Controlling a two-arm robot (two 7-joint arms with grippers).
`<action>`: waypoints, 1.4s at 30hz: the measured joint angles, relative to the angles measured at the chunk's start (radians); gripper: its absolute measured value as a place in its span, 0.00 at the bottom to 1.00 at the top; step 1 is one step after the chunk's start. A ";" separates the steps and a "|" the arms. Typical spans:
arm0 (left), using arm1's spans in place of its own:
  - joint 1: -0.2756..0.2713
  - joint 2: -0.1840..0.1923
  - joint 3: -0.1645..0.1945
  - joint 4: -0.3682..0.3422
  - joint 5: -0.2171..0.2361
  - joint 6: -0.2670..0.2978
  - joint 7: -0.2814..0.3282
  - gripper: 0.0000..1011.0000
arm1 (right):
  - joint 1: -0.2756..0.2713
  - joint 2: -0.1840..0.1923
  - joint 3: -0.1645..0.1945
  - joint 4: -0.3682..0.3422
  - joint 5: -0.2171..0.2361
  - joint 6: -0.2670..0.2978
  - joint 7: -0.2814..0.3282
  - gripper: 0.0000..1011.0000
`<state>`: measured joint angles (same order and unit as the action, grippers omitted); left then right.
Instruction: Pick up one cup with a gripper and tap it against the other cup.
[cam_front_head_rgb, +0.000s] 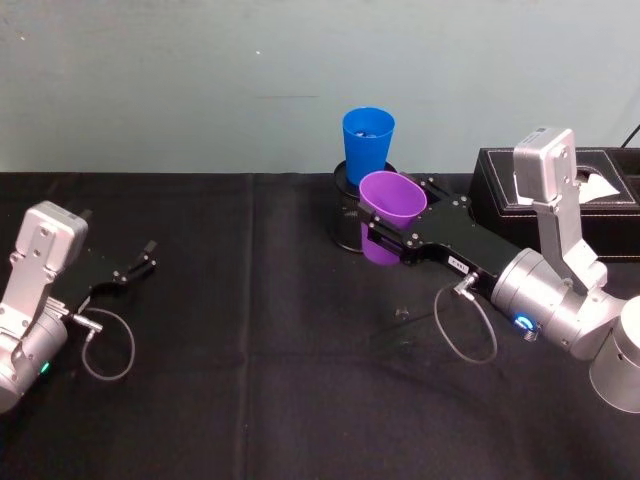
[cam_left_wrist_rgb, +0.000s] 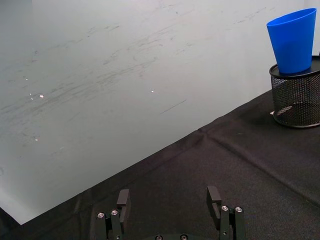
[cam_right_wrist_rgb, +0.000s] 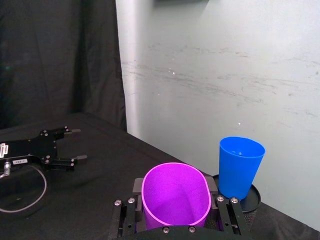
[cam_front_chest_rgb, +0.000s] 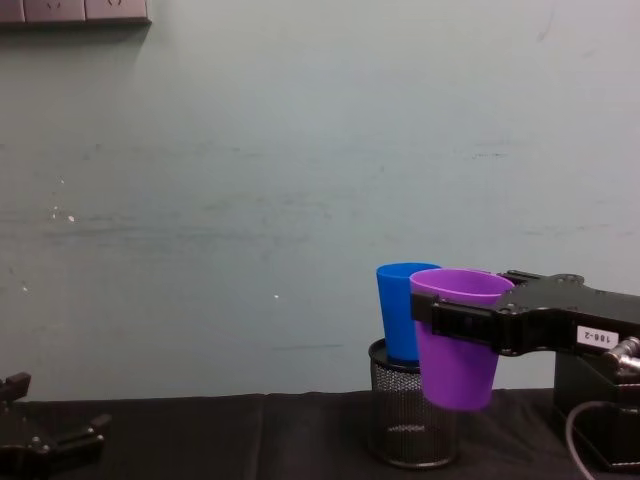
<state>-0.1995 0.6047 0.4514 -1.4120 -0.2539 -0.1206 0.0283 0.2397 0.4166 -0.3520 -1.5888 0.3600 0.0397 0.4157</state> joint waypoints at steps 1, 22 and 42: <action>0.000 0.000 0.000 0.000 0.000 0.000 0.000 0.99 | 0.000 0.000 0.000 0.000 0.000 0.000 0.000 0.71; 0.000 0.000 0.000 0.000 0.000 0.000 0.000 0.99 | 0.000 0.000 0.000 0.000 0.000 0.000 0.000 0.71; 0.000 0.000 0.000 0.000 0.000 0.000 0.000 0.99 | 0.017 -0.018 -0.003 0.051 0.021 -0.004 0.011 0.71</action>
<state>-0.1995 0.6047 0.4514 -1.4120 -0.2539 -0.1205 0.0283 0.2566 0.3986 -0.3548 -1.5379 0.3807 0.0357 0.4269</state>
